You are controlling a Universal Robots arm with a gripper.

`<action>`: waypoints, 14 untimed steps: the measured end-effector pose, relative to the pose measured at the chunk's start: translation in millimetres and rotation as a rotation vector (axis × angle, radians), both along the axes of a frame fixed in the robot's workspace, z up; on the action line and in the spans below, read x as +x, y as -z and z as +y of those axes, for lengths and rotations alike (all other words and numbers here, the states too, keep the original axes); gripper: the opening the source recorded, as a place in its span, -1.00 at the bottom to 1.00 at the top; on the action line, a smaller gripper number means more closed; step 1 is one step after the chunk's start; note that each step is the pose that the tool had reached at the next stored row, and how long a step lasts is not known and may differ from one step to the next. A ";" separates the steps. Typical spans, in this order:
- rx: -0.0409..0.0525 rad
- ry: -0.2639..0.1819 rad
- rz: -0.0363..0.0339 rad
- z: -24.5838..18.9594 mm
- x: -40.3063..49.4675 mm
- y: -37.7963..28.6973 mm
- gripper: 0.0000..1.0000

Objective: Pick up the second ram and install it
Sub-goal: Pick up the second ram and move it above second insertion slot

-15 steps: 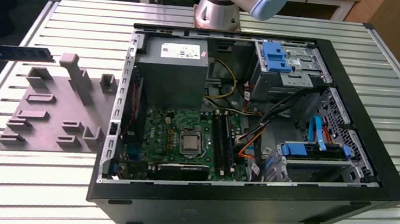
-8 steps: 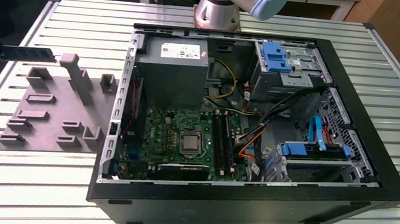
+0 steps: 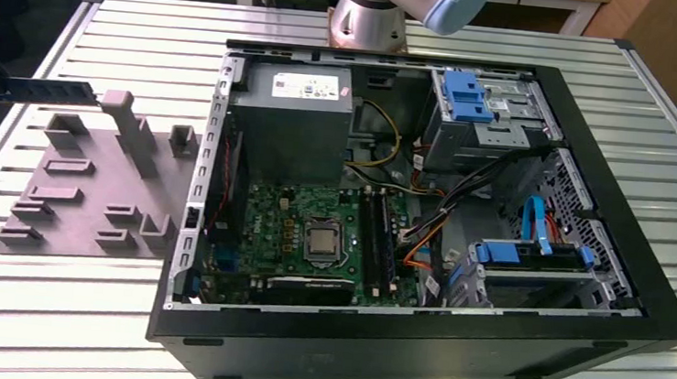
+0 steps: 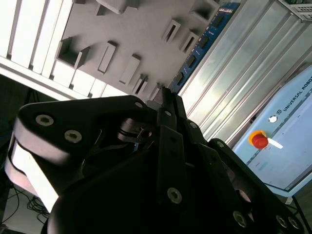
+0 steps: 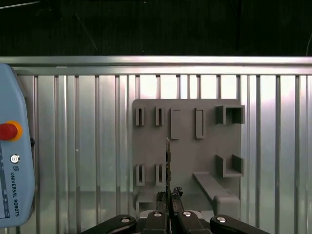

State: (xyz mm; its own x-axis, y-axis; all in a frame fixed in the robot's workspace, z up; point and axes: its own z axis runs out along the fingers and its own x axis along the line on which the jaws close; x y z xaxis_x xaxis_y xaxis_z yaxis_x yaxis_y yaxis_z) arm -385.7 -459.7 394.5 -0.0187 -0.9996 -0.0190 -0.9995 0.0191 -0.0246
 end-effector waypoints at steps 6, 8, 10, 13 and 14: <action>0.0001 0.000 -0.0001 0.0 3.1 0.0 -0.72; 0.0000 0.000 -0.0001 0.0 4.1 0.0 -0.72; 0.0000 0.000 0.0000 0.0 4.9 0.0 -0.72; 0.0001 0.000 -0.0001 0.0 6.4 0.1 -0.72; 0.0001 0.000 0.0000 0.0 6.9 0.0 -0.72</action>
State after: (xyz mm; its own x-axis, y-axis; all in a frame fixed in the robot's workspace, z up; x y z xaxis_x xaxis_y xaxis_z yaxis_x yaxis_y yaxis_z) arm -378.7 -459.7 394.4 -0.0187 -0.9996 -0.0191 -0.9995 0.0192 -0.0246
